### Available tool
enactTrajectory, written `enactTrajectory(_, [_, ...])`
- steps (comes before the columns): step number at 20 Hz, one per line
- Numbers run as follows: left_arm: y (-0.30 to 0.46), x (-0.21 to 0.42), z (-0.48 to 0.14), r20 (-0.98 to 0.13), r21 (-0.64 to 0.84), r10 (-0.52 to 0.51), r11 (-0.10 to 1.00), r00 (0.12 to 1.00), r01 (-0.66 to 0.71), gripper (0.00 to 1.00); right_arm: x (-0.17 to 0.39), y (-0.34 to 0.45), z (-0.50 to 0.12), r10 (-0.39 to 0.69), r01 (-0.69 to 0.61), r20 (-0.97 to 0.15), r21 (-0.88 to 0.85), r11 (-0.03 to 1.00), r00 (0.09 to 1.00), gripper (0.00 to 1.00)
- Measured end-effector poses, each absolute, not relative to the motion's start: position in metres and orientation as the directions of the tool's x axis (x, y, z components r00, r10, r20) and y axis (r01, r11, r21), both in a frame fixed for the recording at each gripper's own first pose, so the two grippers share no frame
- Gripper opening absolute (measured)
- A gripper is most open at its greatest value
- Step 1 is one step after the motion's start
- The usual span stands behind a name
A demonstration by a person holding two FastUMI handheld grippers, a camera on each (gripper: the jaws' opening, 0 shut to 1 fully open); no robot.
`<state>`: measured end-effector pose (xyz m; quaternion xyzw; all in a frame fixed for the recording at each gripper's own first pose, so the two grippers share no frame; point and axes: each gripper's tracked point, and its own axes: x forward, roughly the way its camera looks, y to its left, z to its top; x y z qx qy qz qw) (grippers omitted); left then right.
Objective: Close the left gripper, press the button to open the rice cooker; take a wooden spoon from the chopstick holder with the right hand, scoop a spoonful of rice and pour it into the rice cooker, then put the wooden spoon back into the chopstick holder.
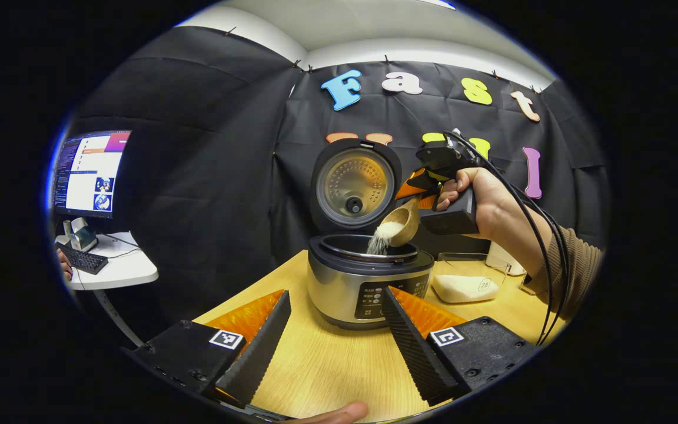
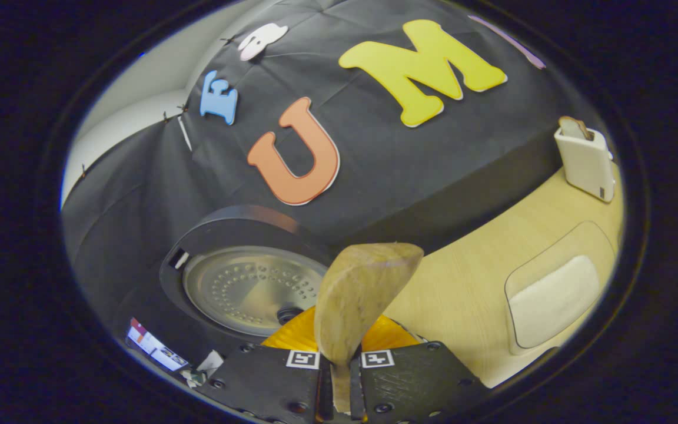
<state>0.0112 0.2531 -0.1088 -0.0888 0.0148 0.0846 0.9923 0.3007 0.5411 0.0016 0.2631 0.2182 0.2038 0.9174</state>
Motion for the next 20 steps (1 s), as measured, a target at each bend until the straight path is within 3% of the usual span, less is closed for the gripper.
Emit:
enactTrajectory(12, [0.251,0.009,-0.115,-0.064,-0.171,0.155,0.971,0.986,-0.164,0.99,0.294,0.557,0.014,0.468,-0.434,-0.229,0.184,0.882,0.853,0.11])
enactTrajectory(20, [0.255,0.008,-0.123,-0.089,-0.182,0.165,0.967,0.982,-0.179,0.99,0.274,0.594,0.01,0.536,-0.562,-0.202,-0.101,0.821,0.82,0.1])
